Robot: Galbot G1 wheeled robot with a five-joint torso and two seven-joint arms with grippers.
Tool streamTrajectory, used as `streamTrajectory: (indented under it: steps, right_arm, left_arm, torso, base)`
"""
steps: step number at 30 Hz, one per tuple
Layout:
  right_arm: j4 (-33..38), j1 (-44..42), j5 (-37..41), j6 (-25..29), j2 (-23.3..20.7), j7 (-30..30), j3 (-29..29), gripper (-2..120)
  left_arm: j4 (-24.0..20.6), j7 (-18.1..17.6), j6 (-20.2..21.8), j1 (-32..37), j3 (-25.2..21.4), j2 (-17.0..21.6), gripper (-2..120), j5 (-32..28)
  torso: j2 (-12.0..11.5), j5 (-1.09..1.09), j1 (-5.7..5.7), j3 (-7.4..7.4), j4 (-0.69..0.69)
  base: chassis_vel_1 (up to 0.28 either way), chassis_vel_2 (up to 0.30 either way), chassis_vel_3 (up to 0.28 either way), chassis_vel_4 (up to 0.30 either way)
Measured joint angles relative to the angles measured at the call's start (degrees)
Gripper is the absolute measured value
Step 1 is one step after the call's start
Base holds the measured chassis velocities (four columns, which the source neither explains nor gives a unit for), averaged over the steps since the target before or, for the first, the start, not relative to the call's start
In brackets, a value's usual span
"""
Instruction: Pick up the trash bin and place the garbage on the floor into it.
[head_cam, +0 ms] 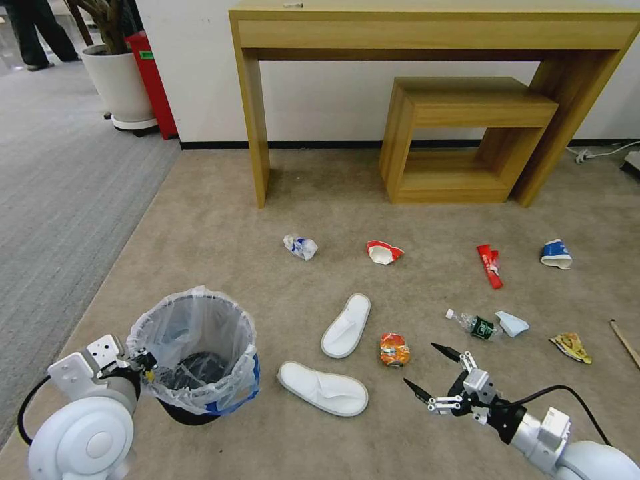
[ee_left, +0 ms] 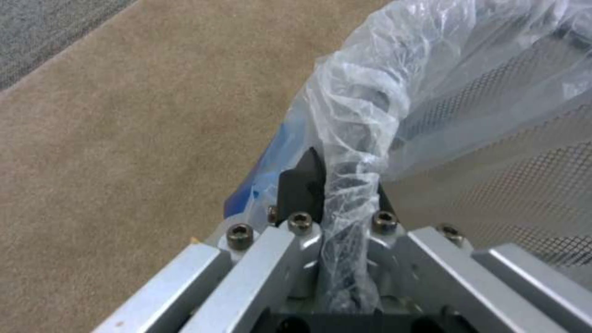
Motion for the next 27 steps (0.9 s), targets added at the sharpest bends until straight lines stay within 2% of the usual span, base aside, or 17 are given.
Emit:
streamTrajectory:
  steps: [2,10,27]
  right_arm:
    - [1.7,-0.9,-0.5,-3.4,-2.0,3.2,-0.2,100]
    - [3.6,1.0,-0.9,-7.6,-4.2,5.3,-2.1,100]
    - [-1.2,9.9,-0.7,-8.8,-6.6,8.7,-14.9,100]
  left_arm:
    - [0.1,0.2,0.0,0.1,0.0,-0.3,1,0.5]
    - [0.2,0.4,-0.1,0.1,0.2,-1.5,1,1.3]
    - [-0.2,0.8,-0.2,0.5,-0.2,-3.7,1,3.0]
  torso:
    - [0.0,-0.01,0.00,0.00,0.00]
    - [0.0,0.00,0.00,0.00,0.00]
    - [0.0,0.00,0.00,0.00,0.00]
  base:
    - [0.000,0.000,0.000,0.000]
    - [0.000,0.000,0.000,0.000]
    - [0.000,0.000,0.000,0.000]
